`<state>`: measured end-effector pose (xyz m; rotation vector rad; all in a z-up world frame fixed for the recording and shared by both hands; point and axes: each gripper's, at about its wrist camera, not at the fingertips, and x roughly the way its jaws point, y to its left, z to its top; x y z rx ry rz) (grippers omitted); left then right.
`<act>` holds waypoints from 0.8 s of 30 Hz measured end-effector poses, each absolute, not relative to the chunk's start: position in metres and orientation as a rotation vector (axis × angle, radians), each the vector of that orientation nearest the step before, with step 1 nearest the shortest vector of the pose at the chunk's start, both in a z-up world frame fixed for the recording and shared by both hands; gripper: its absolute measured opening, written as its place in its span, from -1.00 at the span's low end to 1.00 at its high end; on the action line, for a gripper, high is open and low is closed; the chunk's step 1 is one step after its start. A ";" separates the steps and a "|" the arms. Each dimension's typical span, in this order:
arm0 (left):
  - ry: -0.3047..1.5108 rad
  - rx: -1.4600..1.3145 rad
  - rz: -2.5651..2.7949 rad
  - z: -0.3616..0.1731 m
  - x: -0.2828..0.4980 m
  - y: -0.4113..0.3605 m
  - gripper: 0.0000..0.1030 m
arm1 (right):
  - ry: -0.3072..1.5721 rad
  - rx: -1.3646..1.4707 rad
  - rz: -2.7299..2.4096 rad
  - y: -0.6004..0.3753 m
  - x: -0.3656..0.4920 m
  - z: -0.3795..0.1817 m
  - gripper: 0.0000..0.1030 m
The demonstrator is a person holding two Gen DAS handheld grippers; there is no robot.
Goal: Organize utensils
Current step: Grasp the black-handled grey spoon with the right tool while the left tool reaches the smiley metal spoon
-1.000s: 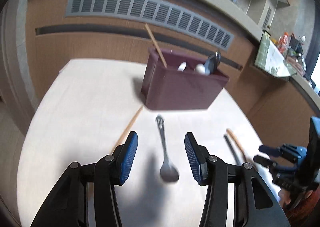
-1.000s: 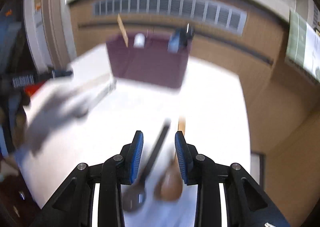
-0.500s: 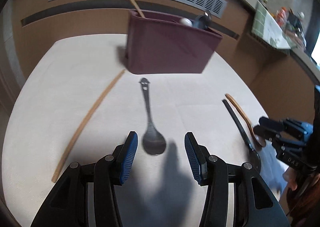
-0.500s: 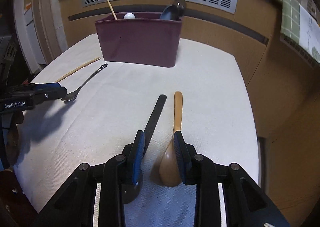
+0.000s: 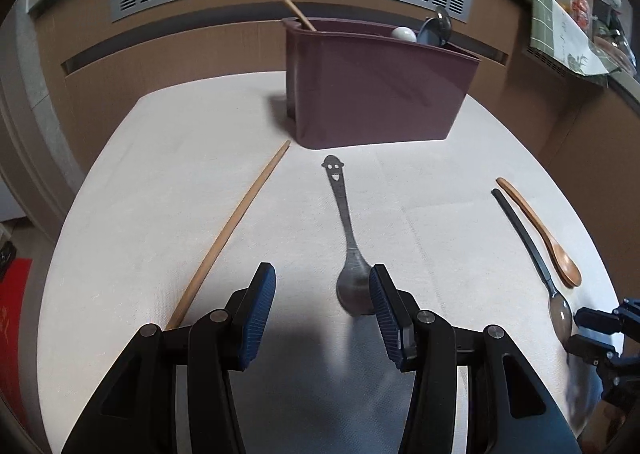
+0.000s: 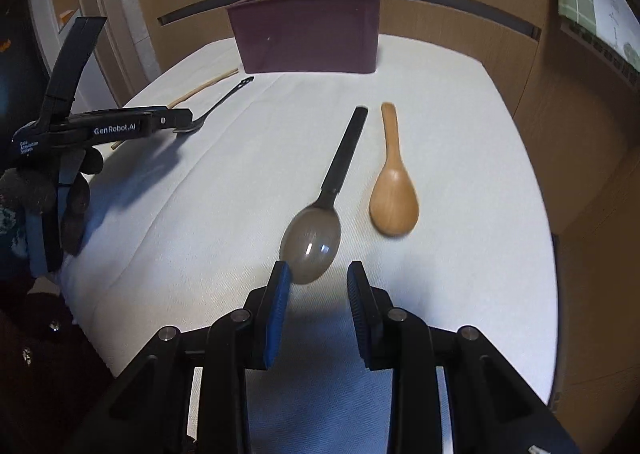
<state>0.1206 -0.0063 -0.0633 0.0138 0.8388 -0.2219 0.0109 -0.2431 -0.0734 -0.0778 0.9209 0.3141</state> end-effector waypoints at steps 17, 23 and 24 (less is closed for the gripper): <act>0.885 -0.077 -0.291 -0.065 0.113 -0.014 -0.03 | 0.964 -0.195 0.171 -0.208 0.139 -0.067 -0.43; 0.889 -0.054 -0.263 -0.066 0.114 -0.020 -0.03 | 0.954 -0.217 0.200 -0.194 0.165 -0.065 -0.80; 0.889 -0.048 -0.260 -0.067 0.115 -0.021 -0.03 | 0.953 -0.215 0.205 -0.192 0.168 -0.065 -0.80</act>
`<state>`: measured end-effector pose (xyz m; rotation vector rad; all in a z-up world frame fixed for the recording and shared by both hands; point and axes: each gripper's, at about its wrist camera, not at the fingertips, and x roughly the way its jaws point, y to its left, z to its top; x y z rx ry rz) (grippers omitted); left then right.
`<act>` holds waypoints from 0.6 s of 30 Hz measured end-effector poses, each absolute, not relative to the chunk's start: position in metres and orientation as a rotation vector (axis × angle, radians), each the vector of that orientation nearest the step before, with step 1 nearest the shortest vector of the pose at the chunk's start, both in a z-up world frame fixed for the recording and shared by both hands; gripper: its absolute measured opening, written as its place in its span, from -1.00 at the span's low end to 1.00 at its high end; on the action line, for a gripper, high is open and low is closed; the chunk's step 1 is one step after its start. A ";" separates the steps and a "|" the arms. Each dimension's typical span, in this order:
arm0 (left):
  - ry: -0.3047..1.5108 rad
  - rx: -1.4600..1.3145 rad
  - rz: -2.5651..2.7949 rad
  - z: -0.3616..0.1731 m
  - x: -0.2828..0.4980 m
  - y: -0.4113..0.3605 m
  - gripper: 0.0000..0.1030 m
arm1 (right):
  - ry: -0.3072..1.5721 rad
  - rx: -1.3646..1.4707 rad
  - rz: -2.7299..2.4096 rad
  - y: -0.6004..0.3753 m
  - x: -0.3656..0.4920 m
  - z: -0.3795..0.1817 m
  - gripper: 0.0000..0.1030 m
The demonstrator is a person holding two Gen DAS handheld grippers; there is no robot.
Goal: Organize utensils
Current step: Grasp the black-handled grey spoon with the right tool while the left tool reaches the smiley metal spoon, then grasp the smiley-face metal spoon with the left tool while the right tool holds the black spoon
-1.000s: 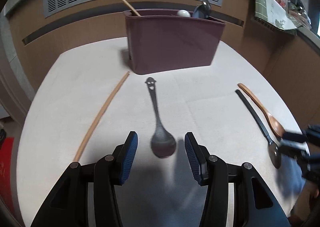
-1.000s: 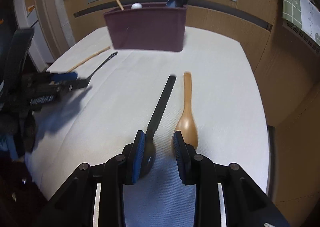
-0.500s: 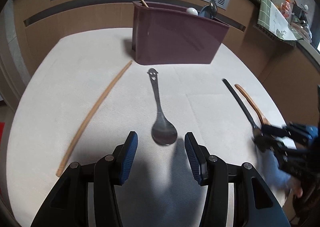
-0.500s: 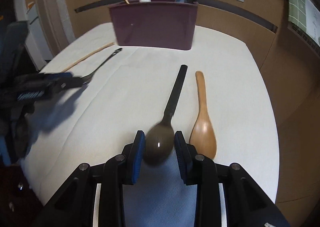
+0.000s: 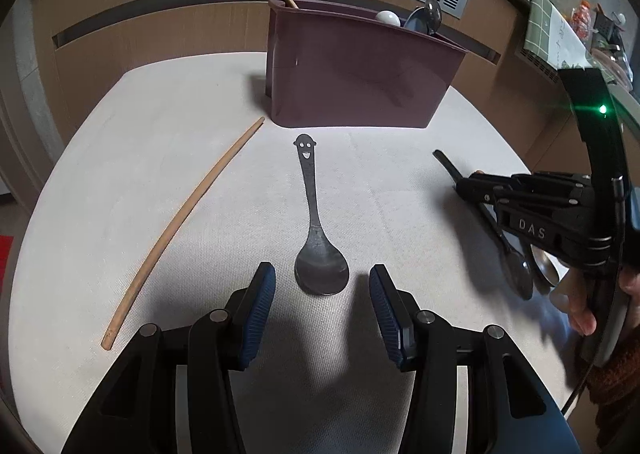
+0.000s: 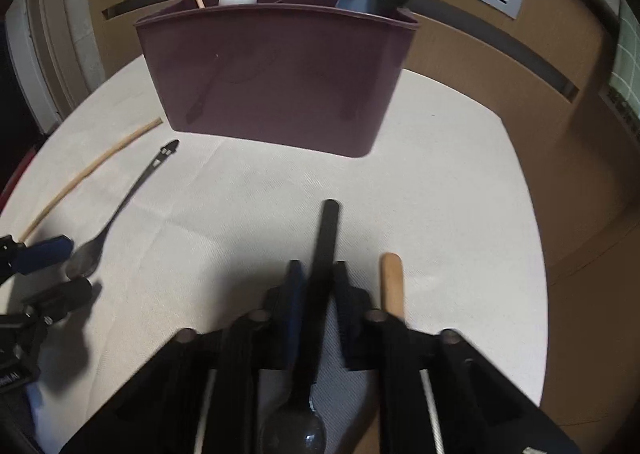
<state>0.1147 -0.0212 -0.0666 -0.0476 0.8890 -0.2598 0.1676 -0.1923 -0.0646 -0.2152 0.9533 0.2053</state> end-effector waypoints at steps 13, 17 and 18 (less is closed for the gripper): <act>0.898 0.005 -0.205 -0.068 0.123 -0.032 -0.04 | 0.757 -0.101 0.232 -0.207 0.132 -0.018 -0.81; 0.880 0.038 -0.159 -0.068 0.127 -0.036 -0.28 | 0.725 -0.098 0.223 -0.211 0.126 -0.009 -0.81; 0.879 0.045 -0.156 -0.067 0.127 -0.036 -0.33 | 0.718 -0.098 0.220 -0.210 0.125 -0.008 -0.81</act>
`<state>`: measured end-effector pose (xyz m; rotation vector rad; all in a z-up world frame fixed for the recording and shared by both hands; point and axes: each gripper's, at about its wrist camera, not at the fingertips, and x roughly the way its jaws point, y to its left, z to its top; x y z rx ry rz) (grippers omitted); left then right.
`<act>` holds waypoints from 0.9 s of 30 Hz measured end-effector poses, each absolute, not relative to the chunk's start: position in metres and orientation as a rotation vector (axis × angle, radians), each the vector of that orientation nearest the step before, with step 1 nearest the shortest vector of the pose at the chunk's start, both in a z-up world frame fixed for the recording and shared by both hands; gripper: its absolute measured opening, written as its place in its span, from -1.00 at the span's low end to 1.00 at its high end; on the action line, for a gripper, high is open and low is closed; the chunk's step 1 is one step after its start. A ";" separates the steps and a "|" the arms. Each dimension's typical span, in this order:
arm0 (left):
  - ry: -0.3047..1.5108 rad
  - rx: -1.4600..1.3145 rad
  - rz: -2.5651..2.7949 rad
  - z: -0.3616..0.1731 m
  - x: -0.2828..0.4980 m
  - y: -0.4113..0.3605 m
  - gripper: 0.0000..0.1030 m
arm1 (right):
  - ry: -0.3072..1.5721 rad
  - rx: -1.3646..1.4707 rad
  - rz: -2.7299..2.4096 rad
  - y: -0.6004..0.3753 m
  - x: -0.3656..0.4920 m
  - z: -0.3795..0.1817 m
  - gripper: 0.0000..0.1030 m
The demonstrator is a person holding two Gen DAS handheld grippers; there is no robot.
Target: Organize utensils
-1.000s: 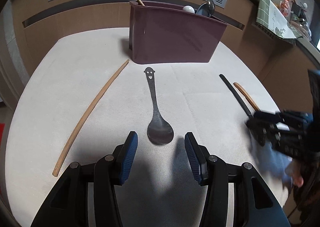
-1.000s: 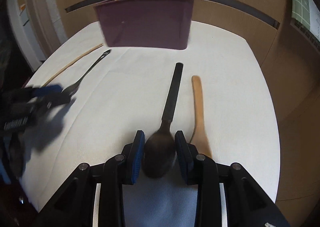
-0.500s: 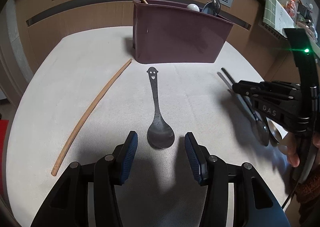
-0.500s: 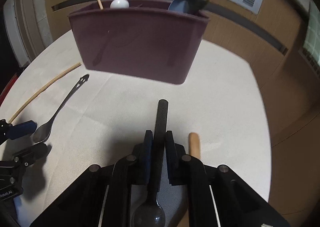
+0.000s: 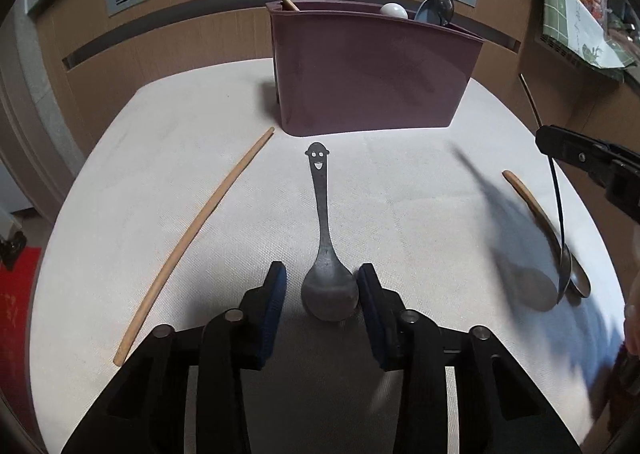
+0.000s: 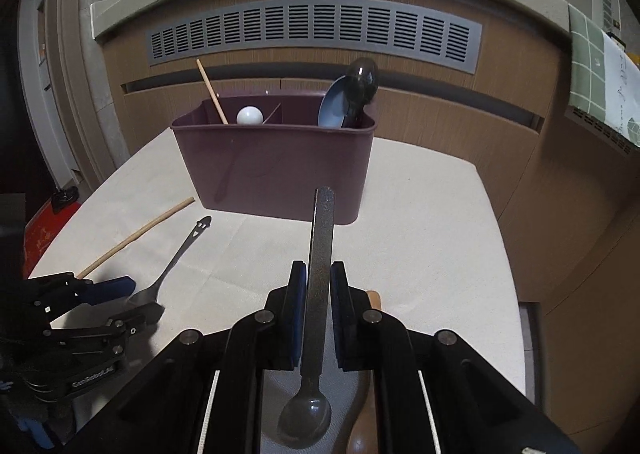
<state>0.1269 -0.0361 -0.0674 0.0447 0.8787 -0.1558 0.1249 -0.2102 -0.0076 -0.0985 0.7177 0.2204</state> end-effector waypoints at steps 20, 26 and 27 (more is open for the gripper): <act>0.553 0.000 -0.167 0.026 0.114 0.004 -0.44 | 0.684 -0.053 0.227 -0.213 0.122 0.003 -0.82; 0.532 -0.021 -0.192 0.040 0.112 0.008 -0.44 | 0.667 -0.033 0.235 -0.215 0.124 0.010 -0.82; 0.528 -0.019 -0.195 0.043 0.111 0.009 -0.44 | 0.668 -0.030 0.235 -0.215 0.124 0.010 -0.82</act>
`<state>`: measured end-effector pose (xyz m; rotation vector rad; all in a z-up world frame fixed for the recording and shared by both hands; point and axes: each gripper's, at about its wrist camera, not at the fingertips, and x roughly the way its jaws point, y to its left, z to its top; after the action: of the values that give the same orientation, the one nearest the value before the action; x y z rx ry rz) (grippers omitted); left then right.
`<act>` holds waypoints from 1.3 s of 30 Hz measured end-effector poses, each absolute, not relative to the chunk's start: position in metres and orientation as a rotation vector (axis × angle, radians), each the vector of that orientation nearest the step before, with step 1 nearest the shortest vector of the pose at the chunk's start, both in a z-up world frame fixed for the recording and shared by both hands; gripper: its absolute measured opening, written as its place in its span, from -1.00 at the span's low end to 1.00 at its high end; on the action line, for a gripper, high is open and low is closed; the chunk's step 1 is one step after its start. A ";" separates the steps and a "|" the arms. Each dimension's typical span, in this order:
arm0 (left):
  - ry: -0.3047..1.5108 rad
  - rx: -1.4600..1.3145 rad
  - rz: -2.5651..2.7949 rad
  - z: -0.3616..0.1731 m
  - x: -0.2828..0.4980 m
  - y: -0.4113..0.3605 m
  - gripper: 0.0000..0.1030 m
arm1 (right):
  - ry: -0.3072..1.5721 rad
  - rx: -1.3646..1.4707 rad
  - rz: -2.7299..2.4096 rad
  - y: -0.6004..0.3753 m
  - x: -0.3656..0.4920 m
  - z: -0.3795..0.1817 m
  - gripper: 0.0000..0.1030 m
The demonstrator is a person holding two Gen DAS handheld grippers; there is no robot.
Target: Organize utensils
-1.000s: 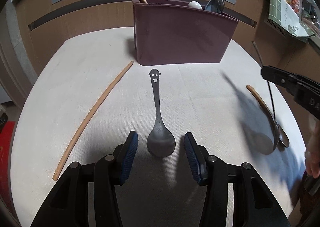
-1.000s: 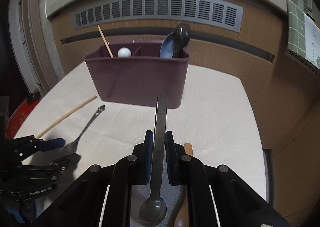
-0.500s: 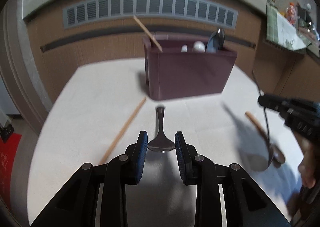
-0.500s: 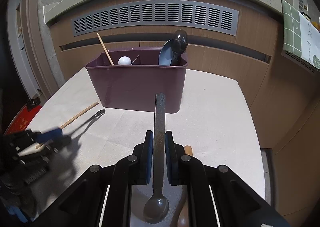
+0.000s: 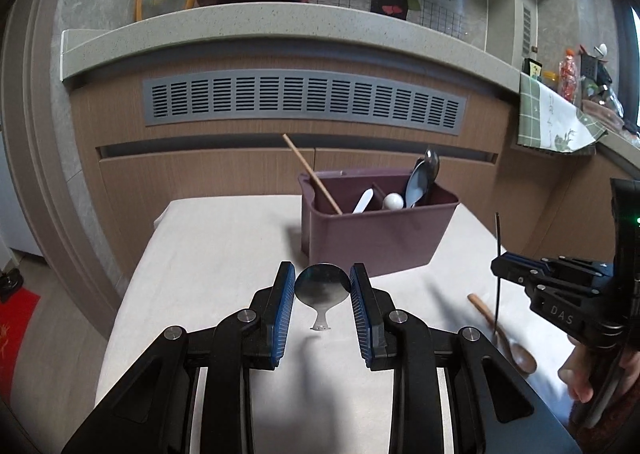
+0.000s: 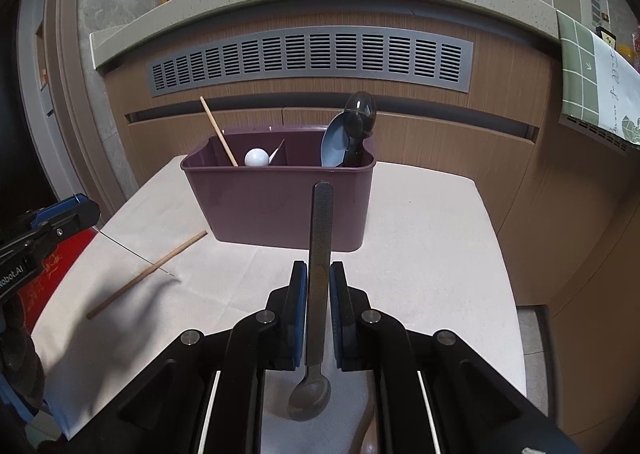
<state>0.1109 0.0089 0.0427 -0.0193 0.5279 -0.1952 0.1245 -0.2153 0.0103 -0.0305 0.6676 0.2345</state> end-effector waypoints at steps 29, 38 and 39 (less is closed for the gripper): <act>0.558 -0.082 -0.289 0.053 0.107 0.018 -0.44 | 0.926 -0.145 0.402 -0.238 0.083 -0.042 -0.77; 0.599 -0.094 -0.282 0.042 0.113 0.017 -0.44 | 0.973 -0.116 0.349 -0.243 0.078 -0.067 -0.63; 0.602 -0.094 -0.280 0.041 0.114 0.017 -0.44 | 0.966 -0.107 0.354 -0.242 0.083 -0.067 -0.56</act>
<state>0.1139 0.0172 0.0409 -0.0935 0.6015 -0.2803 0.0828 -0.2416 -0.0669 -0.1070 0.9655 0.3538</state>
